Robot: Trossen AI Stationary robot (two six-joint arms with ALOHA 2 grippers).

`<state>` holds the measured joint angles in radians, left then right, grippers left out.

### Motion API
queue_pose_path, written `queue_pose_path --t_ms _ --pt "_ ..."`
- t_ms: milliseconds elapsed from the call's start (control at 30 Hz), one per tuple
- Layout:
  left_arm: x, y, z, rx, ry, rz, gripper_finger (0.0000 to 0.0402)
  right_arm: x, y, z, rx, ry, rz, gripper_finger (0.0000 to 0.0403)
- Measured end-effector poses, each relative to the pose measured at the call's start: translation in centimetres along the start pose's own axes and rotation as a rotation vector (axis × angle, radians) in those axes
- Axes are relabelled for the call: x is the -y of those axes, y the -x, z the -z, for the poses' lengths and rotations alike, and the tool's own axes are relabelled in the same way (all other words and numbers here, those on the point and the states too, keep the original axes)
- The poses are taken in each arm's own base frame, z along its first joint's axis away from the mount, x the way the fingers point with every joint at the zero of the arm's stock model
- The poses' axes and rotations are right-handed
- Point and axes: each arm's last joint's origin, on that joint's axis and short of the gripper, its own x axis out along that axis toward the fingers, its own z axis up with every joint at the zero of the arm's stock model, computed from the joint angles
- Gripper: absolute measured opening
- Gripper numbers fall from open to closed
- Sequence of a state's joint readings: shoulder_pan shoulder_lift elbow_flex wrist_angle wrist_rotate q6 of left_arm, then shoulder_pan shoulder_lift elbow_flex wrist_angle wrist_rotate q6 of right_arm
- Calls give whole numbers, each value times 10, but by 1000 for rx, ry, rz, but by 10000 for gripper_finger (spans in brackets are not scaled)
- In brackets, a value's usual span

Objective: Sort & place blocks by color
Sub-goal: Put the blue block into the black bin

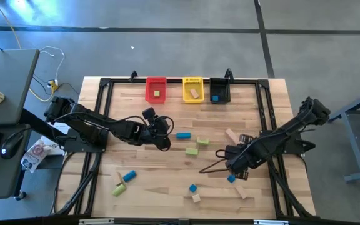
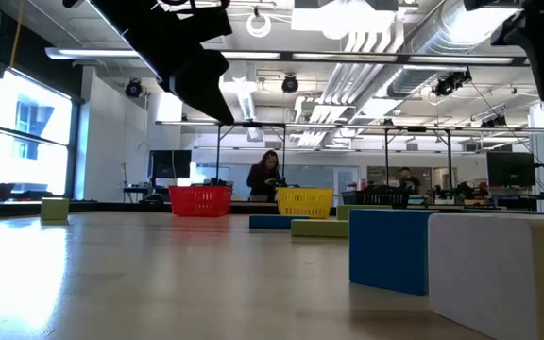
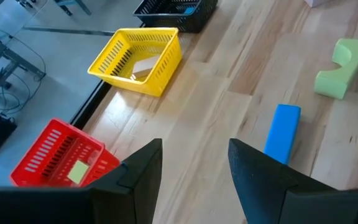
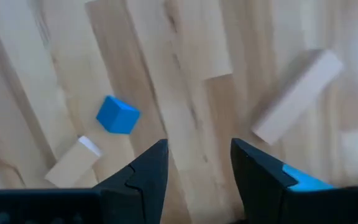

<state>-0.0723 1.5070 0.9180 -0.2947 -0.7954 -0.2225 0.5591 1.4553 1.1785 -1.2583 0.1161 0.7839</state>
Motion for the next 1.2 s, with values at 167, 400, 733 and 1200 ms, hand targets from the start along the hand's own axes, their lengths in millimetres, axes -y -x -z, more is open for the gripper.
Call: queue_pose_path --t_ms 167,400,733,1200 --pt "0 0 0 0 14 0 168 -2 -17 3 -4 96 -29 161" --pt "0 0 0 -2 62 7 168 -11 -34 11 13 220 -61 161" --pt "1 0 0 -6 64 29 168 -35 -33 19 148 553 -149 162" --pt "1 0 0 -9 64 39 168 -56 -65 15 105 703 -94 162"
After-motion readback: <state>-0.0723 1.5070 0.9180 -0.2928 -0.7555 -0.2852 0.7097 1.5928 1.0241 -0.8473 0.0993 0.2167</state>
